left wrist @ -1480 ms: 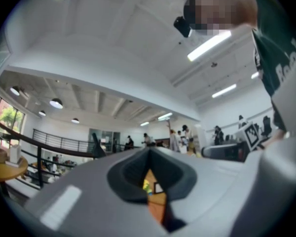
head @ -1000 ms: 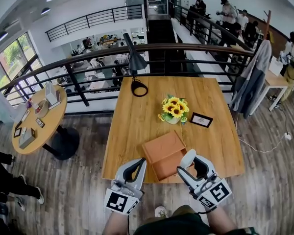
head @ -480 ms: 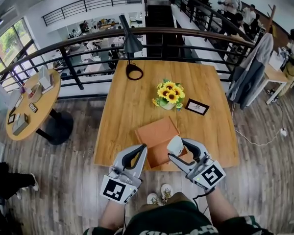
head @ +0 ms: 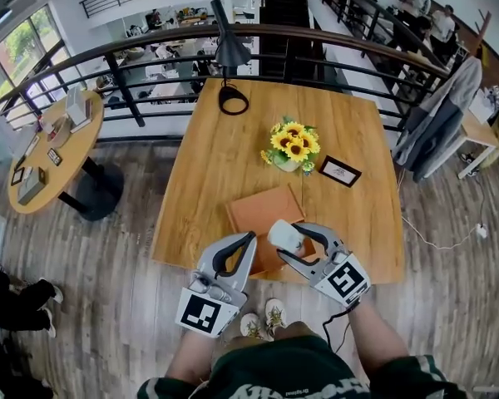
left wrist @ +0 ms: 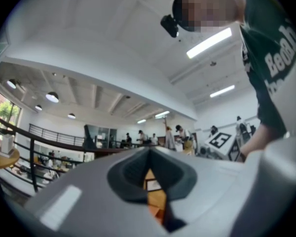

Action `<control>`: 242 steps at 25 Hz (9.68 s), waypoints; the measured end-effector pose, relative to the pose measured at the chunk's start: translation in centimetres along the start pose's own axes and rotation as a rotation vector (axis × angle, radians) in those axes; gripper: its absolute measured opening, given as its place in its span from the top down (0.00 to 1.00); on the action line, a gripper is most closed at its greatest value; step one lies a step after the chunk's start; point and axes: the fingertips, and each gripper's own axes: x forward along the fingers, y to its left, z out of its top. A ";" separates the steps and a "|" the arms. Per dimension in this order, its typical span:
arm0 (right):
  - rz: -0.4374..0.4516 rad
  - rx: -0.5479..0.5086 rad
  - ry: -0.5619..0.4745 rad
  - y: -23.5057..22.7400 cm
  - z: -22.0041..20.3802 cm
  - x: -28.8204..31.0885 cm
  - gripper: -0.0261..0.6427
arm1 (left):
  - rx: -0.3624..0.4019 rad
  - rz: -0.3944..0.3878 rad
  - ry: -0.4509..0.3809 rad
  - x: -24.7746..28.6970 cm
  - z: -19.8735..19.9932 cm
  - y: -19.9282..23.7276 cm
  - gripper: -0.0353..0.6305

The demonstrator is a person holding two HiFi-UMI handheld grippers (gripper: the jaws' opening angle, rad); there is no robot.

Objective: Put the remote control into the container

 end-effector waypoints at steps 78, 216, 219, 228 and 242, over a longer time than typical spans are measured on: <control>0.381 -0.062 0.653 3.0 -25.4 9.0 0.58 | -0.031 0.187 0.161 4.4 -12.4 4.3 0.95; 0.034 0.125 -0.206 0.3 5.5 -2.0 0.55 | 0.051 0.007 0.145 -0.8 -2.2 -2.1 0.95; 0.035 0.131 -0.240 0.6 6.1 -2.5 0.55 | 0.043 0.033 0.130 -0.9 -2.0 -1.8 0.95; 0.023 0.128 -0.304 1.2 6.5 -3.2 0.59 | 0.029 0.010 0.132 -1.0 -2.5 -2.7 0.95; 0.003 0.141 -0.320 1.0 6.8 -3.4 0.88 | 0.032 0.003 0.135 -0.6 -2.7 -3.1 0.95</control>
